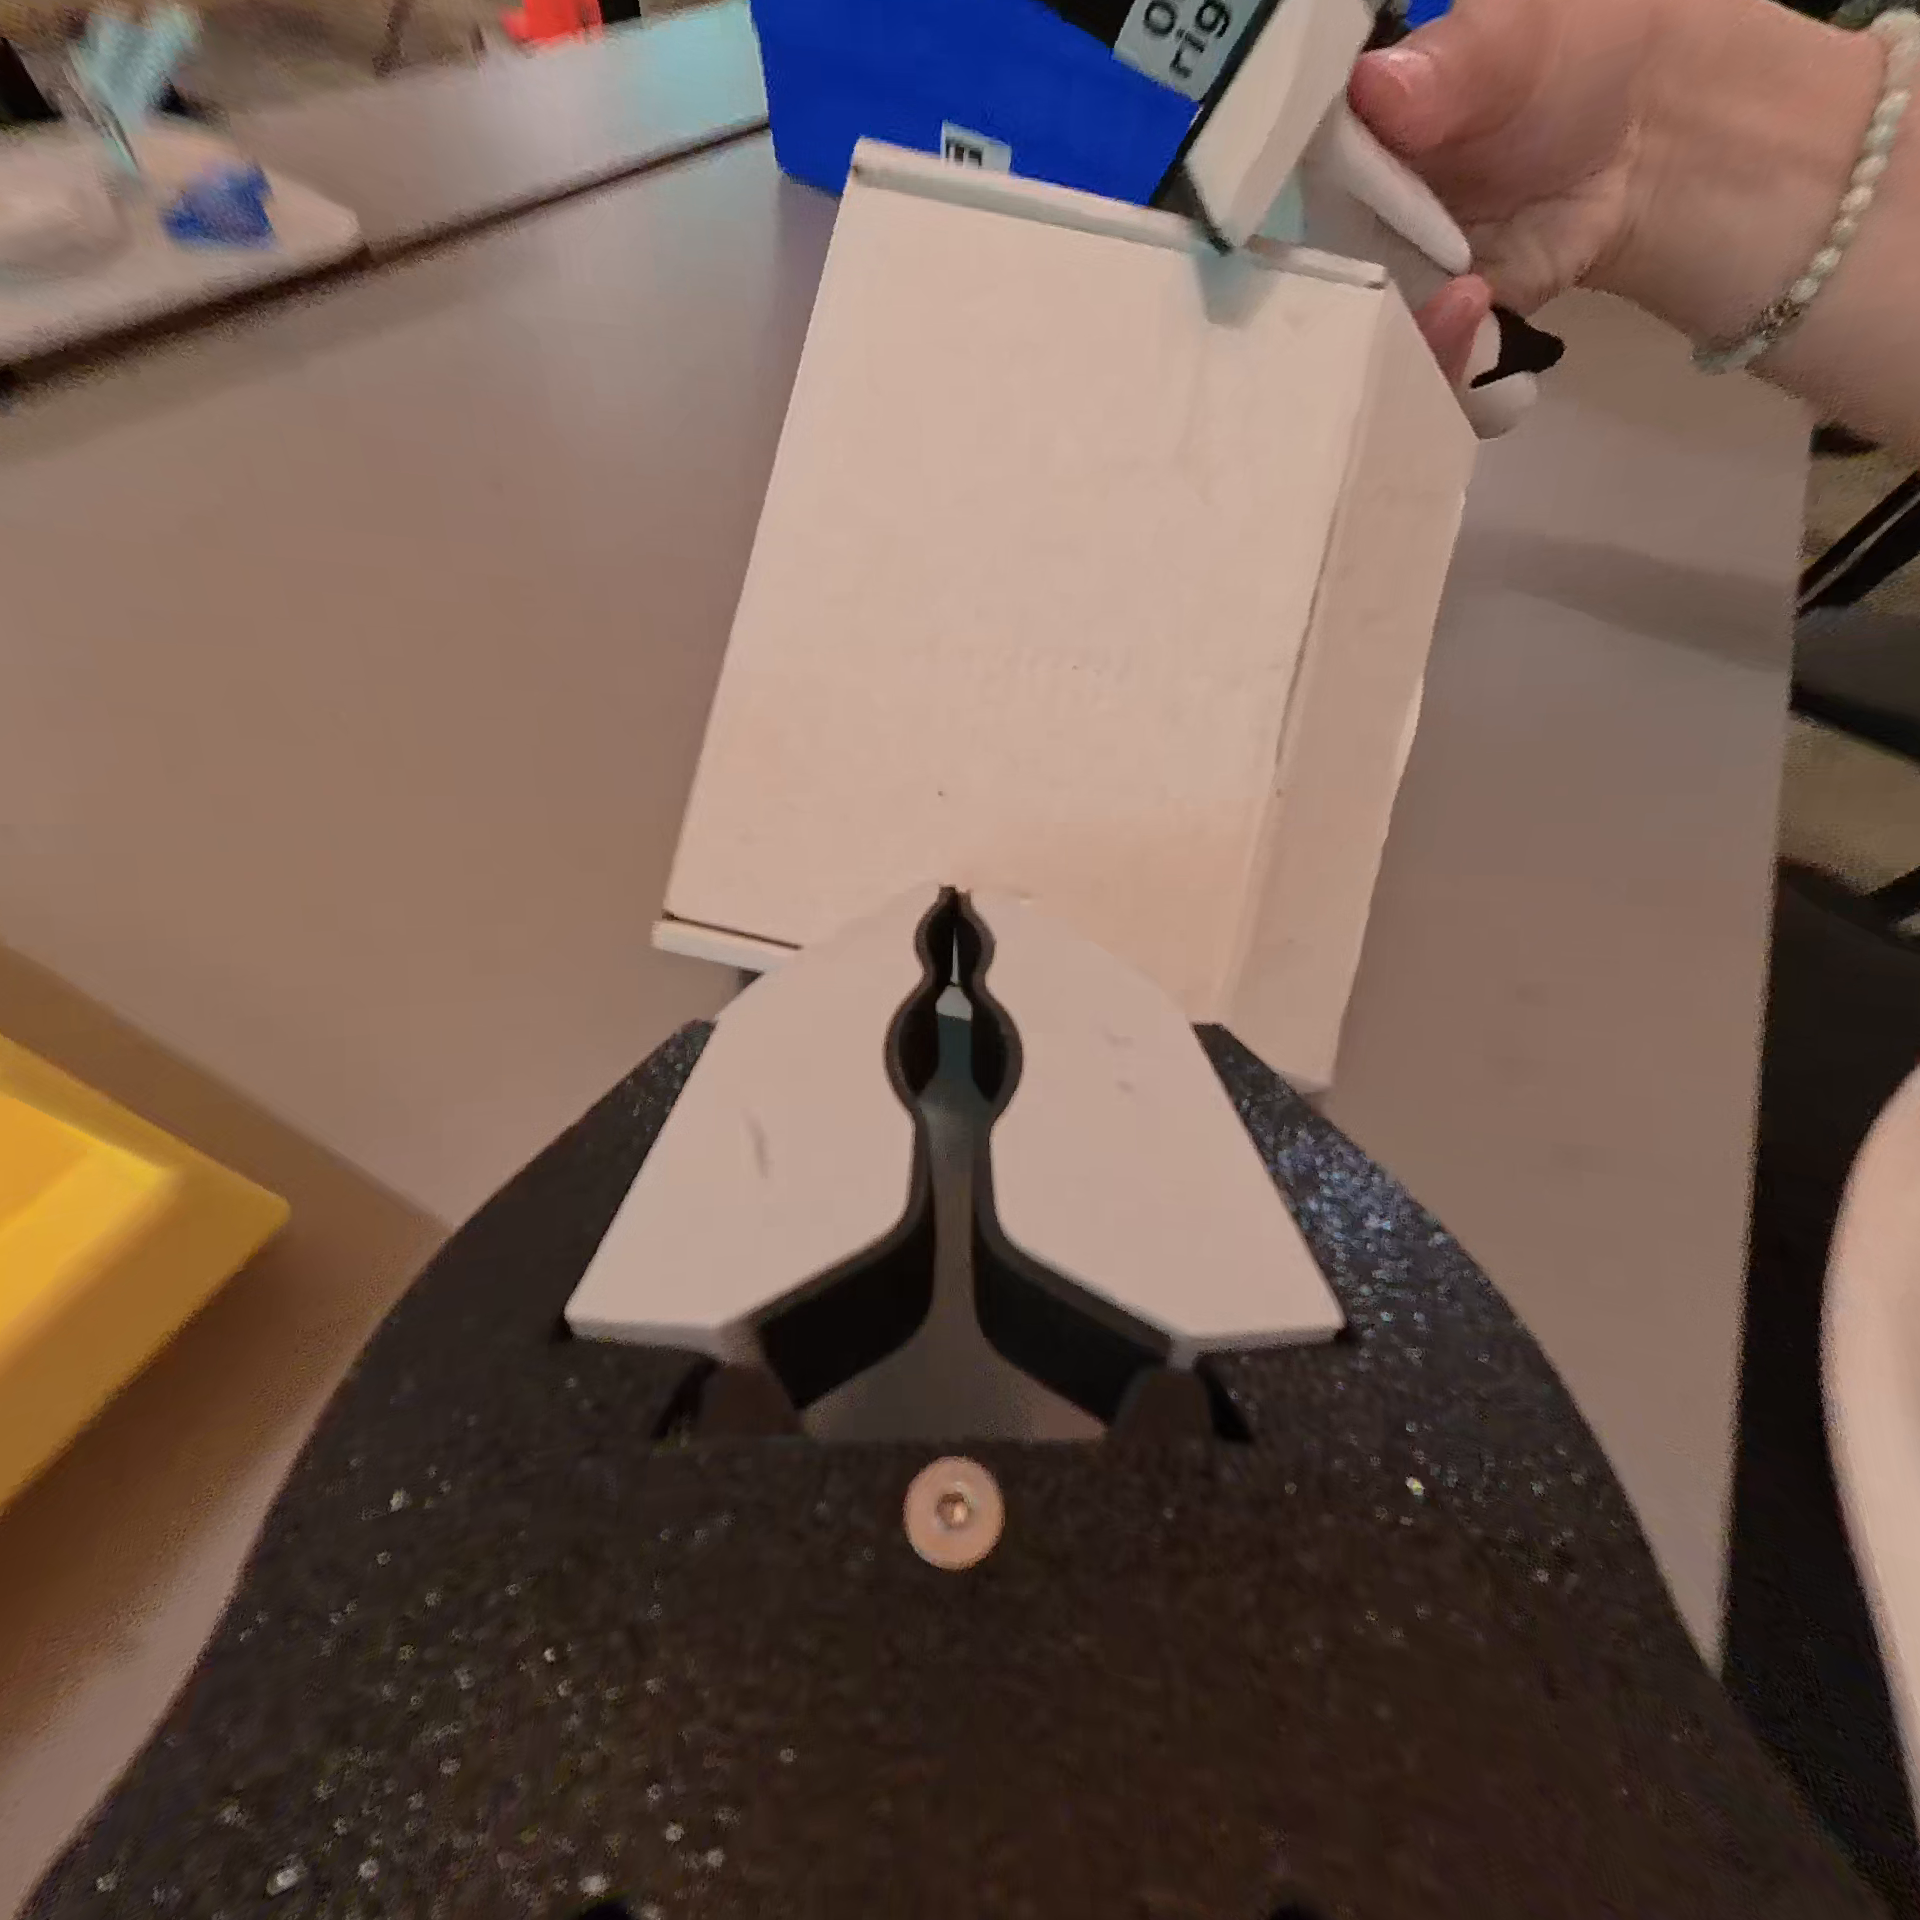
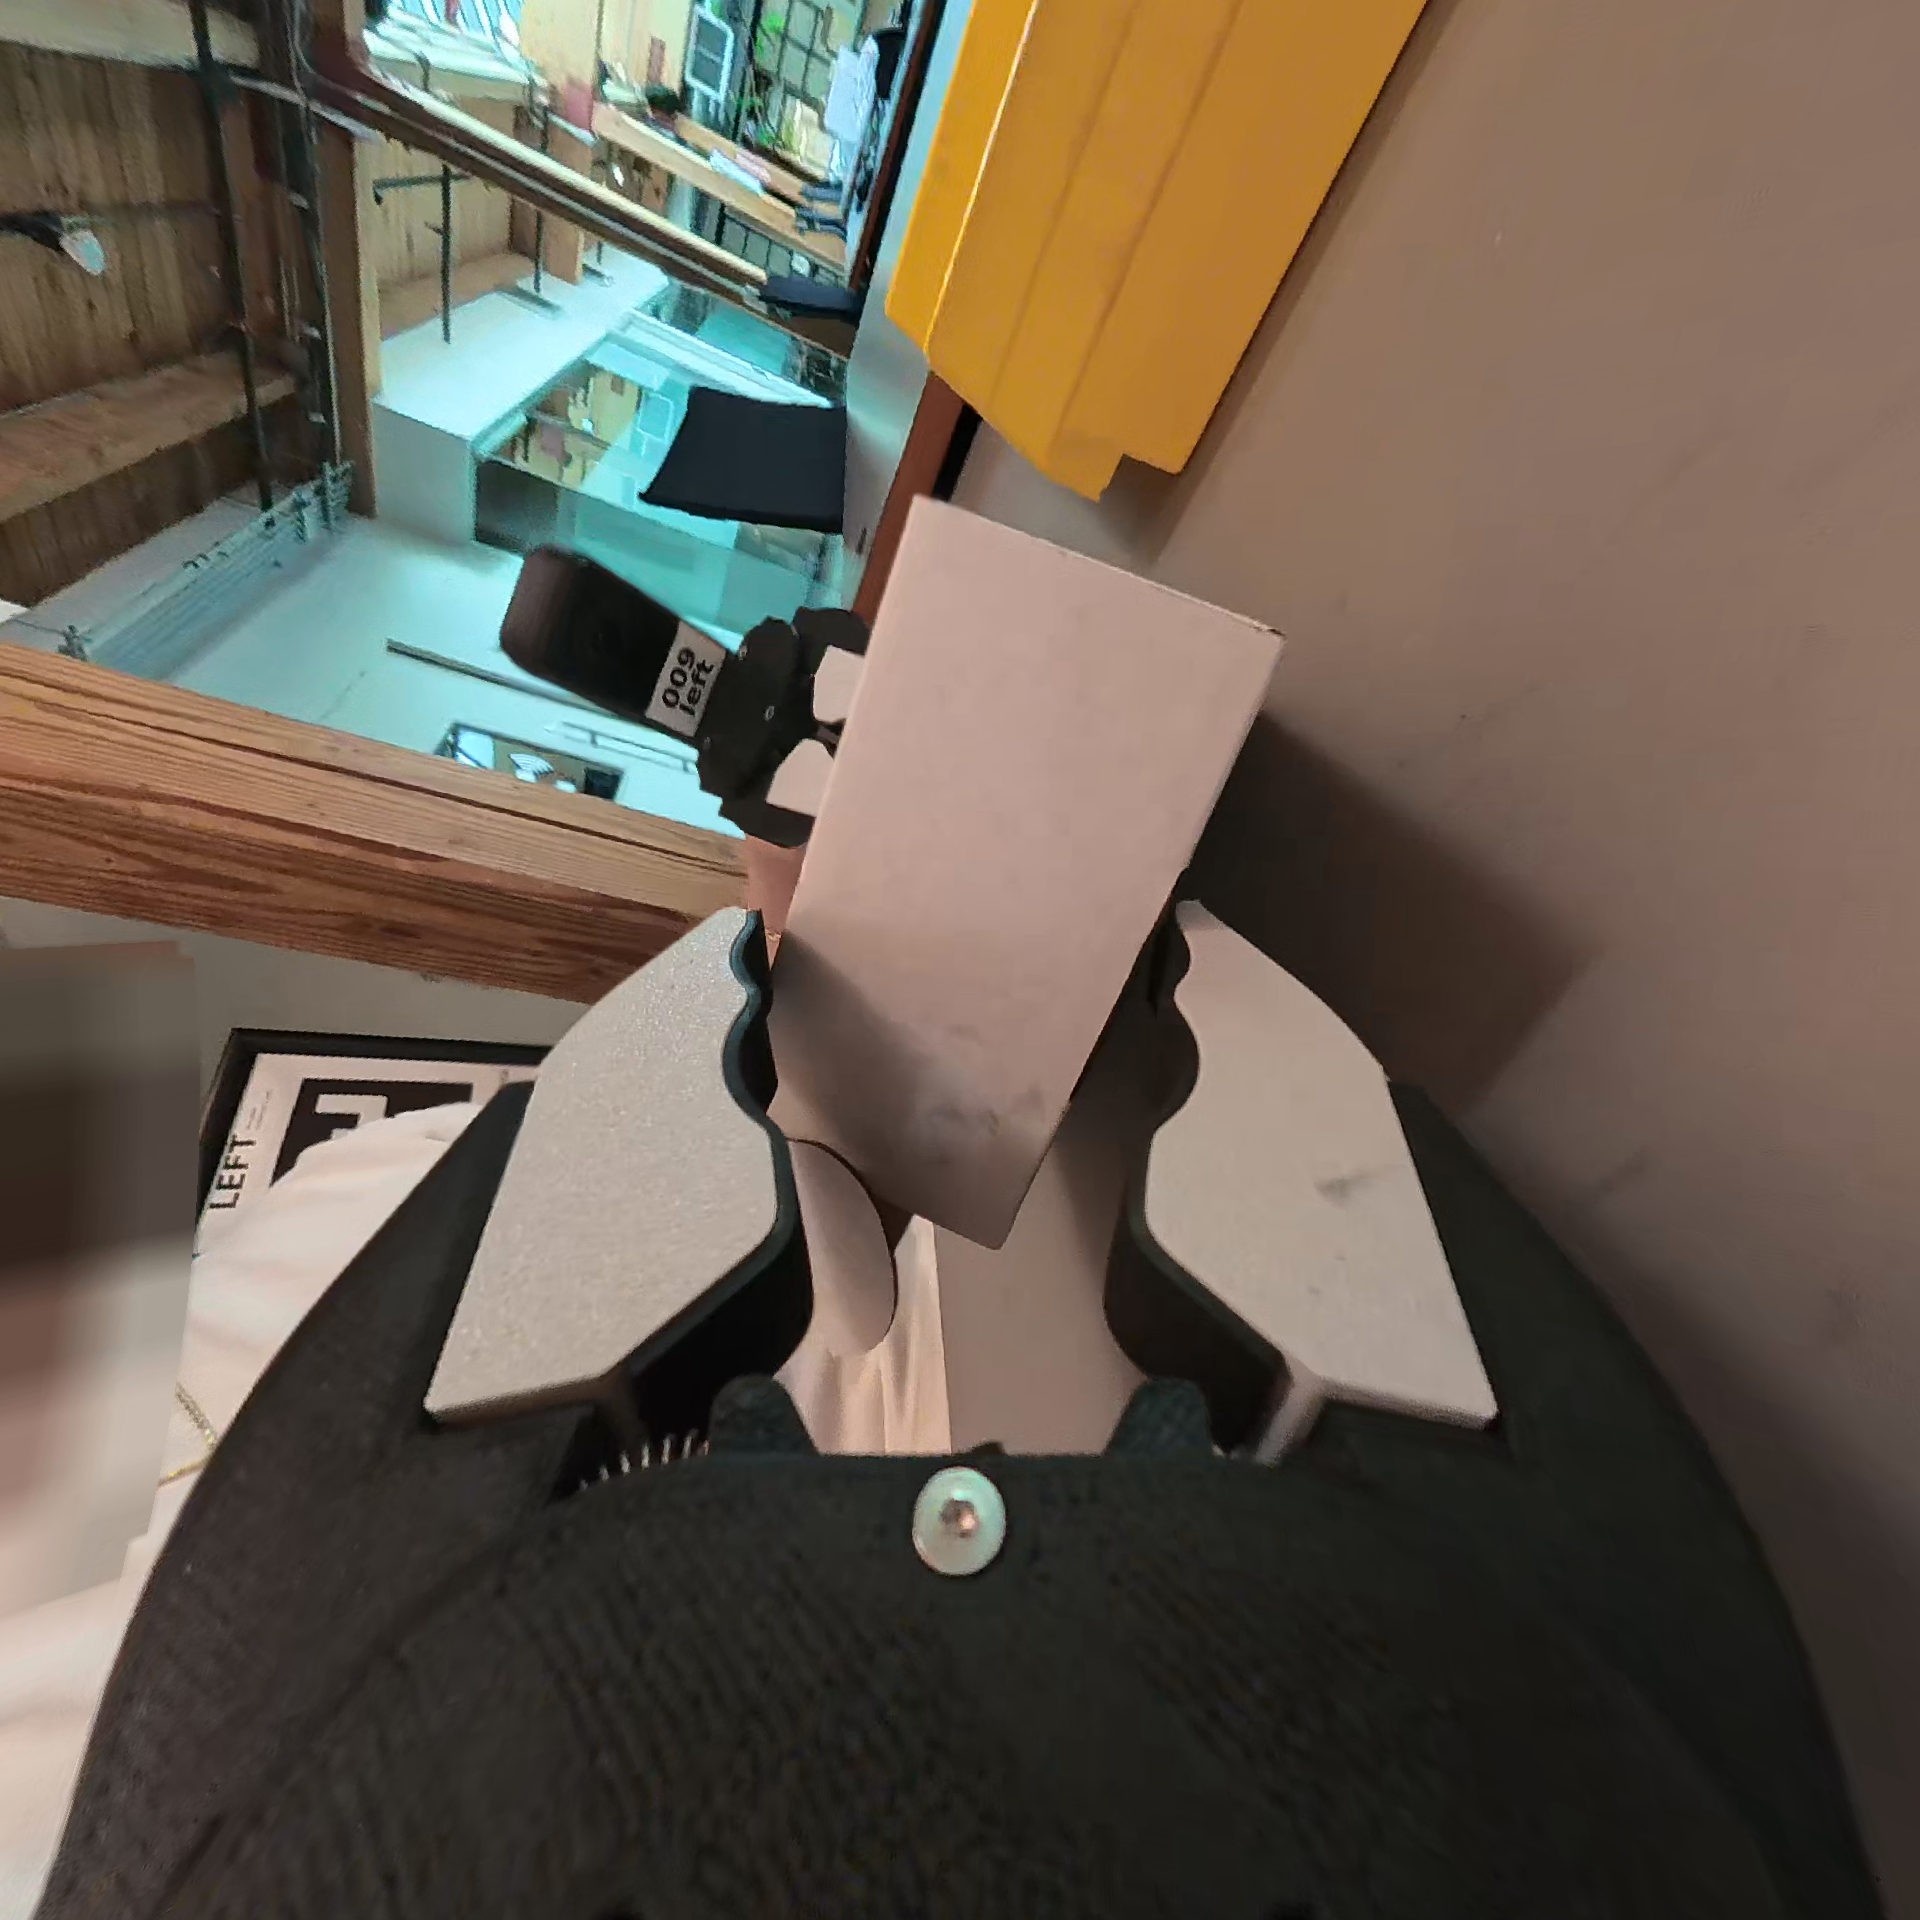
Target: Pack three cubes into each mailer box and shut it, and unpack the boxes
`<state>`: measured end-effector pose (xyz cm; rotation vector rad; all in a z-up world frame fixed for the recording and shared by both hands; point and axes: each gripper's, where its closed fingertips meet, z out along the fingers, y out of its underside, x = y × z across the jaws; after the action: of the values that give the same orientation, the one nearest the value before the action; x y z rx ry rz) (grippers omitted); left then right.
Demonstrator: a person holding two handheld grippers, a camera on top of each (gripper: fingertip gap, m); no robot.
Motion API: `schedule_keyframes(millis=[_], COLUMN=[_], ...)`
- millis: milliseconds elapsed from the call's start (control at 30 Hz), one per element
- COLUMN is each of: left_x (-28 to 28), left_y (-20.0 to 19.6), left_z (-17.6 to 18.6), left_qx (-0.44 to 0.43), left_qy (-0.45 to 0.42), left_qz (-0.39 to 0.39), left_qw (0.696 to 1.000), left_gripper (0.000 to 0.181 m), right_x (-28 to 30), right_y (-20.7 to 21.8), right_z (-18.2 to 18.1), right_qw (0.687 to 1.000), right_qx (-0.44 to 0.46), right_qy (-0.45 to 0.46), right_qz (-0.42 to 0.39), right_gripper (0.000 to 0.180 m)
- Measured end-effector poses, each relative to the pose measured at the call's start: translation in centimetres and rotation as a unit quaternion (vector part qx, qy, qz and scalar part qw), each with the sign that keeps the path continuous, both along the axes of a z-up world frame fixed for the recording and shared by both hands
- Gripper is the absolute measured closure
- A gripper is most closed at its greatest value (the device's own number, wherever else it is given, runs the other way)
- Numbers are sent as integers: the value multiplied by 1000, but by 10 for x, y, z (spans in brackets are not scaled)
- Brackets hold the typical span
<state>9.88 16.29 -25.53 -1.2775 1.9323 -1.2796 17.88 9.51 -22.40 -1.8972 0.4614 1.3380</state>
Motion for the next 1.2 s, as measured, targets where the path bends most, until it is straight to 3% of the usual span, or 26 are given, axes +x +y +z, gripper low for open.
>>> schedule_keyframes(millis=[33,67,200,300,433,500,600,667,733,800,900,967,1067,1200], left_x=[1,2,-4,-2,12,15,18,19,22,22,21,18,15,16], left_y=[3,5,8,2,-19,-42,-76,-89,-90,-87,-70,-65,-59,-55], left_z=[7,19,55,66,55,57,54,47,45,49,58,54,35,11], left_qx=[27,54,205,355,521,555,568,576,546,461,257,105,-39,-32], left_qy=[-33,-76,-227,-312,-325,-357,-375,-373,-356,-337,-279,-203,-76,-48], left_qz=[1,6,13,40,20,-2,-42,-70,-68,-58,-22,-39,-59,-63], left_qw=[999,996,952,880,789,752,731,724,756,819,925,973,995,996], left_gripper=[176,159,137,112,83,80,83,104,105,106,106,106,106,106], right_x=[1,3,25,42,34,25,11,4,10,23,46,53,40,18], right_y=[-1,-2,-15,-29,-43,-46,-51,-51,-49,-50,-69,-84,-82,-64], right_z=[2,7,26,34,35,33,34,35,34,30,58,79,72,37], right_qw=[1000,999,985,968,963,967,969,968,969,976,961,946,944,898], right_qx=[12,31,98,135,136,123,113,110,99,115,211,266,260,186], right_qy=[8,22,118,178,212,212,218,224,224,164,120,86,-80,-354], right_qz=[-10,-22,-83,-119,-91,-72,-34,-20,-43,-82,-132,-161,-188,-182], right_gripper=[110,110,111,111,110,111,110,110,109,106,99,101,104,104])
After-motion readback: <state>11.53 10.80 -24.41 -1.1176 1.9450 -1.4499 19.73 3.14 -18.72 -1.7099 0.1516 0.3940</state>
